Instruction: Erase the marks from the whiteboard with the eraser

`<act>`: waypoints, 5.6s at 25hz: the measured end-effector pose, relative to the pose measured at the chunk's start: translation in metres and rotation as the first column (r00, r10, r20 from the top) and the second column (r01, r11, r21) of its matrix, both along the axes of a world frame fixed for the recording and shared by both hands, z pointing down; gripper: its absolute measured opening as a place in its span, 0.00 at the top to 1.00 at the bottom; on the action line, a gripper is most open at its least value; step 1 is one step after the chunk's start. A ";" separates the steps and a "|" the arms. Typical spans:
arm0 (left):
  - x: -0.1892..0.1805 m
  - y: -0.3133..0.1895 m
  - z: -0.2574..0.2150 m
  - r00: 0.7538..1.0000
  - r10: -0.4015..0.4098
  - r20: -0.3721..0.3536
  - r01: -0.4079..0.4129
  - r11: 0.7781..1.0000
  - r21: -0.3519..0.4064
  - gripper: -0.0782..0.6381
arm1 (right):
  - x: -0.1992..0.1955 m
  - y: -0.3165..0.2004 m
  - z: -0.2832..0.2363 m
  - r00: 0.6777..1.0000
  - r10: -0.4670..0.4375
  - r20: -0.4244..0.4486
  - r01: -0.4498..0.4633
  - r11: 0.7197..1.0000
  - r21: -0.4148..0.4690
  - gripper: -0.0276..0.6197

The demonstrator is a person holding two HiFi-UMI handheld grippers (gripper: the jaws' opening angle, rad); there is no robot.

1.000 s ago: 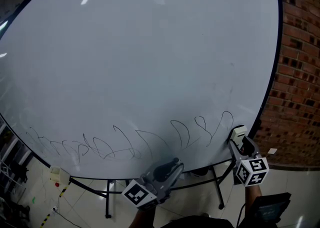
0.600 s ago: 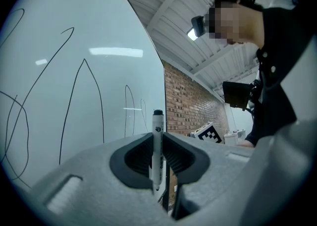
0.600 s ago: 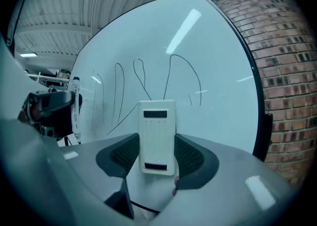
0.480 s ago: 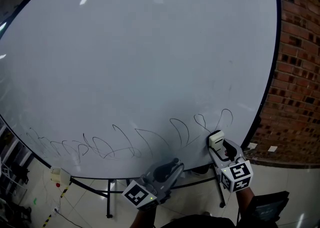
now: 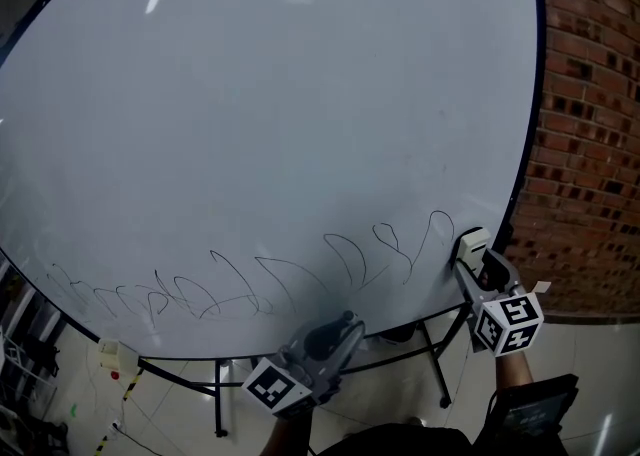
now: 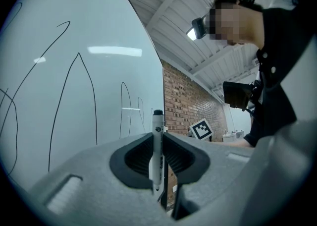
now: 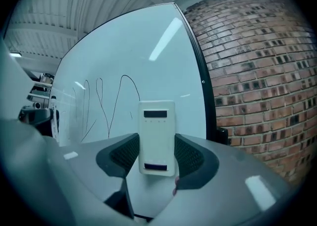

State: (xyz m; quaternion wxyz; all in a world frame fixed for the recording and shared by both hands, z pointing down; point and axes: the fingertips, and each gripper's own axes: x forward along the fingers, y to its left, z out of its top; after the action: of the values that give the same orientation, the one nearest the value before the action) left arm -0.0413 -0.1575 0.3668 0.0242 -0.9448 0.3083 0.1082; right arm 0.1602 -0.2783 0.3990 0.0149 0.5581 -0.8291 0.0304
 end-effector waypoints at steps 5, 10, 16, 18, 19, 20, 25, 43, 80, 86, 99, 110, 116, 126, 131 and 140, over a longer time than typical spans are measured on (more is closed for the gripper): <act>0.000 -0.001 0.001 1.000 0.001 0.003 -0.001 1.000 -0.003 0.80 | -0.002 0.001 -0.001 1.000 0.026 0.011 -0.026 1.000 0.008 0.61; -0.001 -0.002 0.003 1.000 0.004 0.002 -0.004 1.000 -0.011 0.80 | -0.026 0.008 -0.001 1.000 0.005 -0.004 -0.005 1.000 0.018 0.61; -0.002 -0.005 0.000 1.000 0.010 -0.003 -0.010 1.000 -0.002 0.81 | -0.077 0.021 0.003 0.991 -0.116 -0.065 0.117 0.993 0.011 0.61; 0.001 -0.005 -0.002 1.000 0.015 -0.003 -0.015 1.000 0.003 0.80 | -0.085 0.022 0.005 0.988 -0.132 -0.080 0.134 0.991 0.015 0.61; 0.002 -0.005 -0.003 1.000 0.018 -0.003 -0.018 1.000 0.006 0.80 | -0.085 0.022 0.005 0.987 -0.137 -0.081 0.139 0.990 0.013 0.61; 0.002 -0.005 -0.004 1.000 0.020 -0.004 -0.020 1.000 0.007 0.80 | -0.082 0.022 0.005 0.987 -0.140 -0.081 0.141 0.990 0.012 0.61; 0.004 -0.006 -0.007 1.000 0.021 0.004 -0.021 1.000 0.017 0.80 | -0.032 0.009 -0.018 0.998 -0.061 -0.020 0.062 0.997 0.044 0.61; -0.002 0.001 -0.010 1.000 0.002 0.001 -0.002 0.999 0.032 0.80 | -0.058 0.015 -0.032 0.996 -0.066 -0.056 0.071 0.995 0.076 0.61; -0.001 0.006 -0.012 1.000 0.009 -0.004 -0.008 0.999 0.039 0.80 | -0.060 0.016 -0.061 0.997 -0.064 -0.030 0.067 0.990 0.125 0.61; 0.001 0.008 -0.013 1.000 0.016 0.002 -0.016 0.999 0.042 0.80 | 0.007 0.001 -0.074 0.997 0.063 0.047 -0.068 0.990 0.120 0.61; -0.013 0.011 -0.013 1.000 0.005 -0.007 -0.005 0.999 0.045 0.81 | -0.038 0.011 -0.091 0.999 0.046 0.011 -0.048 0.986 0.162 0.61; -0.011 0.009 -0.016 1.000 0.018 -0.022 -0.017 0.998 0.053 0.80 | -0.042 0.012 -0.092 1.000 -0.014 0.008 0.013 0.987 0.157 0.61; -0.014 0.008 -0.014 1.000 0.013 -0.016 -0.012 0.999 0.047 0.80 | -0.005 0.003 -0.096 0.997 0.062 0.043 -0.067 0.987 0.143 0.61; -0.029 0.010 -0.010 0.999 -0.007 -0.033 0.008 0.999 0.037 0.81 | -0.077 0.021 -0.102 1.000 -0.011 -0.015 0.013 0.984 0.180 0.61; -0.032 0.009 -0.011 0.999 -0.007 -0.037 0.009 0.999 0.038 0.80 | -0.104 0.027 -0.100 0.997 -0.070 -0.044 0.077 0.981 0.180 0.61; -0.026 0.007 -0.016 1.000 -0.002 -0.021 0.003 0.999 0.047 0.80 | -0.030 0.009 -0.095 0.999 0.020 0.049 -0.027 0.988 0.149 0.61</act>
State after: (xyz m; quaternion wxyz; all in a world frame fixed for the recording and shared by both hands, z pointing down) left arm -0.0676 -0.1502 0.3512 0.0432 -0.9423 0.3073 0.1254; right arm 0.1301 -0.2694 0.3042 -0.0470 0.5667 -0.8224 -0.0188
